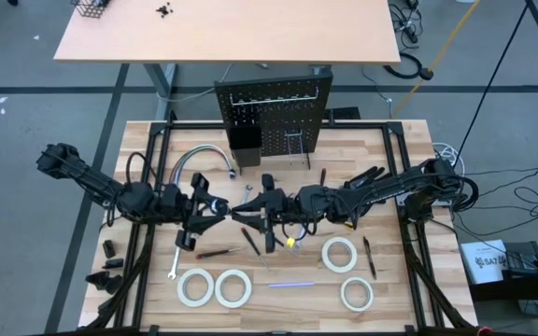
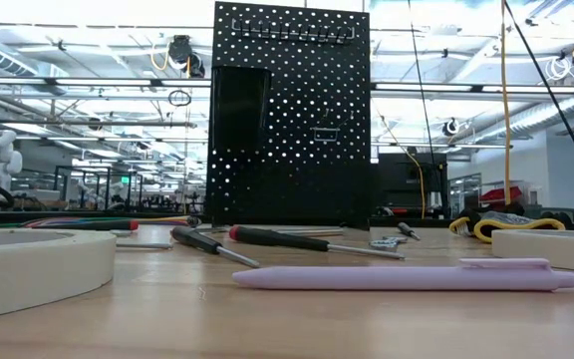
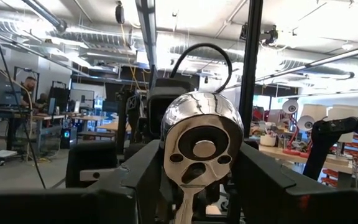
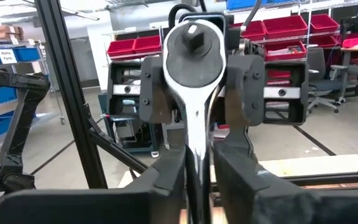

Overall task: Hang tools onto peg board
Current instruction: Put the ratchet wrench into the peg board

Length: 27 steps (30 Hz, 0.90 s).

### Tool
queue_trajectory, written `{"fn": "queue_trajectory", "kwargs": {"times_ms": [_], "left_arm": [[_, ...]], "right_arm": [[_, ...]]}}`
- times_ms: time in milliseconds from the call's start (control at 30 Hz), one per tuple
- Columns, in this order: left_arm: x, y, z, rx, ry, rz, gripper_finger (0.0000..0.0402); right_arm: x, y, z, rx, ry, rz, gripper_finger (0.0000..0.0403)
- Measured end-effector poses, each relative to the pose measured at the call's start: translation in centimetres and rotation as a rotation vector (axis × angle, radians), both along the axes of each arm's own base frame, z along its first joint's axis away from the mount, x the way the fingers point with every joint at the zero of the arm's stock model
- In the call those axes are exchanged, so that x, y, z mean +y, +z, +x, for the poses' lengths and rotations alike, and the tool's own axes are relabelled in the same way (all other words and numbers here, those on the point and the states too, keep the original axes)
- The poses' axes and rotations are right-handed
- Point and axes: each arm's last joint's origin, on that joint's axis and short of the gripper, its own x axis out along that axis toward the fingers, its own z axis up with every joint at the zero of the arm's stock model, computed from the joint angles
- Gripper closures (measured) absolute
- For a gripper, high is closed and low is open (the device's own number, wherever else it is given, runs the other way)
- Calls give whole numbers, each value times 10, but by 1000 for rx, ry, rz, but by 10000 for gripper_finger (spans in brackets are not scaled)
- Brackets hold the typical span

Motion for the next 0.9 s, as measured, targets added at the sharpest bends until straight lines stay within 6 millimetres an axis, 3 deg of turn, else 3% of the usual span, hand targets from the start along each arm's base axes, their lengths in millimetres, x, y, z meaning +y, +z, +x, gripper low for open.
{"fn": "queue_trajectory", "kwargs": {"times_ms": [333,633,900], "left_arm": [[4,0,-4,42,68,-9,232],[19,13,-27,35,198,-47,251],[24,26,-32,57,308,-80,252]], "right_arm": [[-3,9,-10,51,-17,-68,249],[-13,40,-58,252,-33,-71,254],[-16,49,-98,439,-25,-49,256]]}}
